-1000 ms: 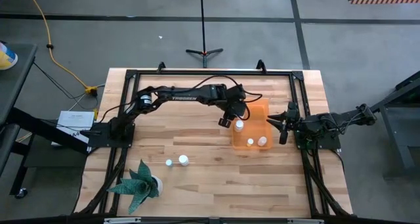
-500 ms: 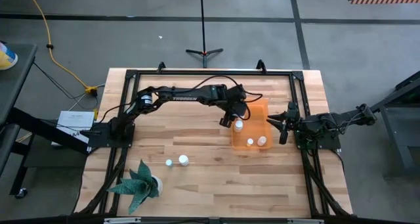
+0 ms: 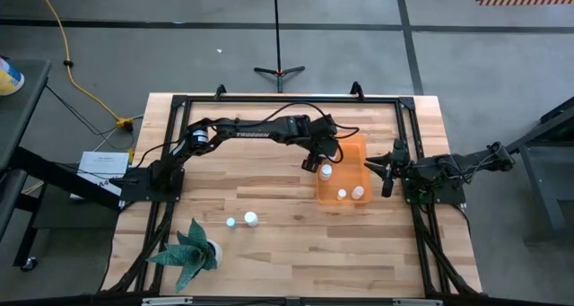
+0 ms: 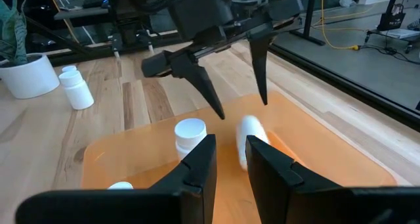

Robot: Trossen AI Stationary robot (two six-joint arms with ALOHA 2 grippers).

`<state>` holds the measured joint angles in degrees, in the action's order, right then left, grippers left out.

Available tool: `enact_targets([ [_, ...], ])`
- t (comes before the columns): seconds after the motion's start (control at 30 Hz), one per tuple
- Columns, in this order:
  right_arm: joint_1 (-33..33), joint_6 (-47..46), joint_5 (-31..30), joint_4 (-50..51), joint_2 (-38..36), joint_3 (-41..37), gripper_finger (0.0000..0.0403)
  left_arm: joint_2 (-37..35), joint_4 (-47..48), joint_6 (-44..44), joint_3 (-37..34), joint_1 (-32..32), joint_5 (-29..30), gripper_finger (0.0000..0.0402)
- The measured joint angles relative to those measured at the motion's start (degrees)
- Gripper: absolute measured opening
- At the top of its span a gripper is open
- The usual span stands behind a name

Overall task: Pick and place pill bottles into a basket
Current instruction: Put the white medicine bottle into the orange container

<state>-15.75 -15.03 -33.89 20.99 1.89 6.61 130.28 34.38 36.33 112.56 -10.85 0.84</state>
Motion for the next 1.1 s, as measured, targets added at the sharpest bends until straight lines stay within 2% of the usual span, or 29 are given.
enact_targets([
  [0.07,0.0,0.0,0.0,0.0,0.0,0.0,0.0074,0.0,-0.1,0.5,0.0,0.0,1.1,0.0279],
  [0.23,0.0,0.0,0.0,0.0,0.0,0.0,0.0074,-1.0,1.2,0.2,-0.1,1.1,10.4,0.0277],
  [0.3,0.0,0.0,0.0,0.0,0.0,0.0,0.0074,-2.3,3.6,-0.2,-0.1,1.9,11.6,0.0277],
  [0.4,0.0,-0.1,0.0,0.0,0.0,0.0,0.0074,-4.5,10.1,-2.6,0.0,3.8,11.6,0.0277],
  [0.53,0.0,-0.1,-0.1,0.0,0.0,0.0,0.0074,-8.2,22.6,-10.9,0.0,7.0,11.5,0.0277],
  [0.67,0.0,-0.1,-0.1,0.0,0.0,0.0,0.0074,-10.4,32.2,-20.7,0.0,10.7,7.4,0.0277],
  [0.8,0.0,0.0,-0.2,0.0,0.0,0.0,0.0074,-10.9,39.4,-28.4,-0.1,15.0,1.6,0.0277],
  [1.1,0.0,0.0,2.3,0.0,0.0,0.0,0.0074,-11.1,48.4,-45.0,0.0,24.6,-0.2,0.0277],
])
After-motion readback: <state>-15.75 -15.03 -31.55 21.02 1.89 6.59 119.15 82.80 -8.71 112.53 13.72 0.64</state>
